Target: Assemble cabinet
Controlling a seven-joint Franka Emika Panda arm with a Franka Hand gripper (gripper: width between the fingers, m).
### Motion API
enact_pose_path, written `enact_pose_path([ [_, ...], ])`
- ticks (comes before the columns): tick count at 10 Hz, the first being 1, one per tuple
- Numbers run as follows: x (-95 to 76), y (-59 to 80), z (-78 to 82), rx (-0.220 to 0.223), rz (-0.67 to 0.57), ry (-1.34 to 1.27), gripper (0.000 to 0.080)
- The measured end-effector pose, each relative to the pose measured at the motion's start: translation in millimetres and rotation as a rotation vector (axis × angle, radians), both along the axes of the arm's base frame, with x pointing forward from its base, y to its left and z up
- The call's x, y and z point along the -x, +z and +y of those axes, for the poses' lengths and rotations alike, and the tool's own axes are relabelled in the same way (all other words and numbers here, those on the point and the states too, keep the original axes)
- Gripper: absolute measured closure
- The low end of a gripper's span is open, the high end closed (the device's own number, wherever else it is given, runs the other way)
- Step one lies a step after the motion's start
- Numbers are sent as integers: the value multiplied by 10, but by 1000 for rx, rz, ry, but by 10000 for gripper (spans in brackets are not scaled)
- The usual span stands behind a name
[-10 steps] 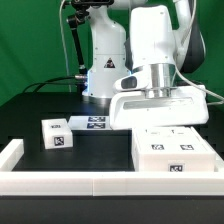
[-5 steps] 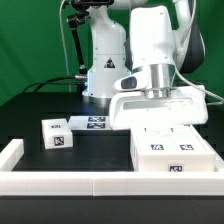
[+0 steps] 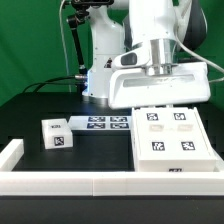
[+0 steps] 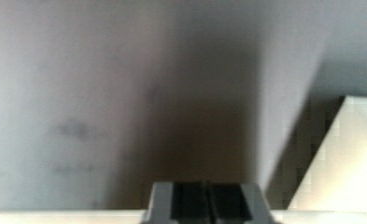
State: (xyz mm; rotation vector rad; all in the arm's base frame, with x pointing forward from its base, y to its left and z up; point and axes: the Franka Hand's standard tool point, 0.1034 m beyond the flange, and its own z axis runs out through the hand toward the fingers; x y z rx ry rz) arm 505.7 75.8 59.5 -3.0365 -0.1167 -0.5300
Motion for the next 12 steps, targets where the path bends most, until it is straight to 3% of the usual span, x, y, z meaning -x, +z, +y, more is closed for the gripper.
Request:
enact_pose_path([
  [4, -48, 295, 48, -10, 4, 11, 797],
  [8, -135, 450, 124, -22, 23, 22, 797],
  [12, -127, 435, 125, -22, 34, 24, 797],
])
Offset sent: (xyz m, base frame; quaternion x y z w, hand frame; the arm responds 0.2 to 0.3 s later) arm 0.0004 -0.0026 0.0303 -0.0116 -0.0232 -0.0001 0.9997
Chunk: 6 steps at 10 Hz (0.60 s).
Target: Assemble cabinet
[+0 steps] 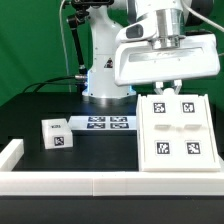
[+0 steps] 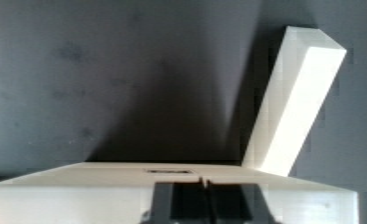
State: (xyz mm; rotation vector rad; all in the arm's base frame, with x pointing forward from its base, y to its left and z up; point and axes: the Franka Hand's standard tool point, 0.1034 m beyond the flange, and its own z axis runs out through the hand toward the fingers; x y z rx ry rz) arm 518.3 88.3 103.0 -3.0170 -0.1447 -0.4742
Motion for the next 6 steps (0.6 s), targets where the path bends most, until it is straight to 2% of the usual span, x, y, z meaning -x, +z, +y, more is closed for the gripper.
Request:
enact_pose_path([
  [2, -70, 147, 31, -11, 21, 1, 797],
  [6, -87, 235, 45, -13, 17, 4, 797],
])
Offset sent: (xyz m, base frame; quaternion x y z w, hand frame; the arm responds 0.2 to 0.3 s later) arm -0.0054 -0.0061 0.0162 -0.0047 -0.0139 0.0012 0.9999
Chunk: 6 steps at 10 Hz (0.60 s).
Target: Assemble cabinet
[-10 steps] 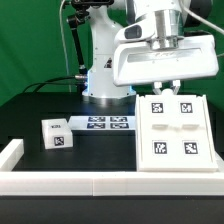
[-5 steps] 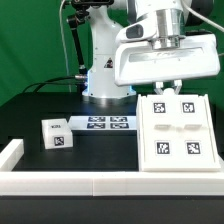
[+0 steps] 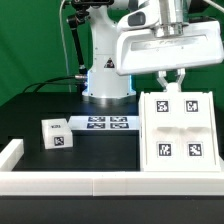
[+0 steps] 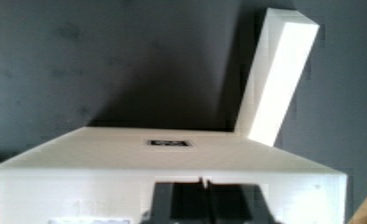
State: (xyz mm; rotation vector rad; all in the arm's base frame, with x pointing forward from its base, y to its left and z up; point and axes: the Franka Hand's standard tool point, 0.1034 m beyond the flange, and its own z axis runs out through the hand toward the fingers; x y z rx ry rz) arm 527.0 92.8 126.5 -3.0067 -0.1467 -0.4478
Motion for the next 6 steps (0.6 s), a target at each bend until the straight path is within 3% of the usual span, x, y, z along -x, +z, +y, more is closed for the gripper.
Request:
enact_pose_path([
  [3, 4, -4, 3, -1, 15, 2, 797],
  [6, -146, 131, 40, -14, 45, 6, 797],
])
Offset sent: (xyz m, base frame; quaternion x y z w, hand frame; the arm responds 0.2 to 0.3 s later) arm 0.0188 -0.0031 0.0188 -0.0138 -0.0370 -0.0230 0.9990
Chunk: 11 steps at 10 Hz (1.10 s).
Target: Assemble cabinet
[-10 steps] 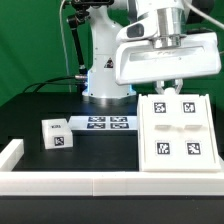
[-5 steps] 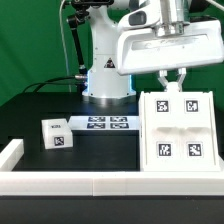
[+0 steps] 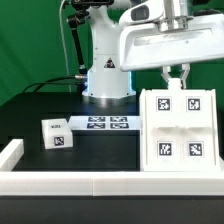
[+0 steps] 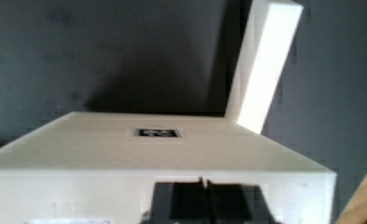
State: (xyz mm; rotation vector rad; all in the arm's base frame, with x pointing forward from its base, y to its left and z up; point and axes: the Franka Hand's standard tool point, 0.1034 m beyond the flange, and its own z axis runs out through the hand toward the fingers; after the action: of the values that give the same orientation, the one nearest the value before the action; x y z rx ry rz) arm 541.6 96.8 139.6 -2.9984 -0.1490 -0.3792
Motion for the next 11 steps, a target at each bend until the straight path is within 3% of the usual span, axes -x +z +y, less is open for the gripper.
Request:
enact_pose_path([
  [7, -54, 22, 0, -4, 15, 1, 797],
  [11, -121, 69, -96, 3, 11, 19, 797],
])
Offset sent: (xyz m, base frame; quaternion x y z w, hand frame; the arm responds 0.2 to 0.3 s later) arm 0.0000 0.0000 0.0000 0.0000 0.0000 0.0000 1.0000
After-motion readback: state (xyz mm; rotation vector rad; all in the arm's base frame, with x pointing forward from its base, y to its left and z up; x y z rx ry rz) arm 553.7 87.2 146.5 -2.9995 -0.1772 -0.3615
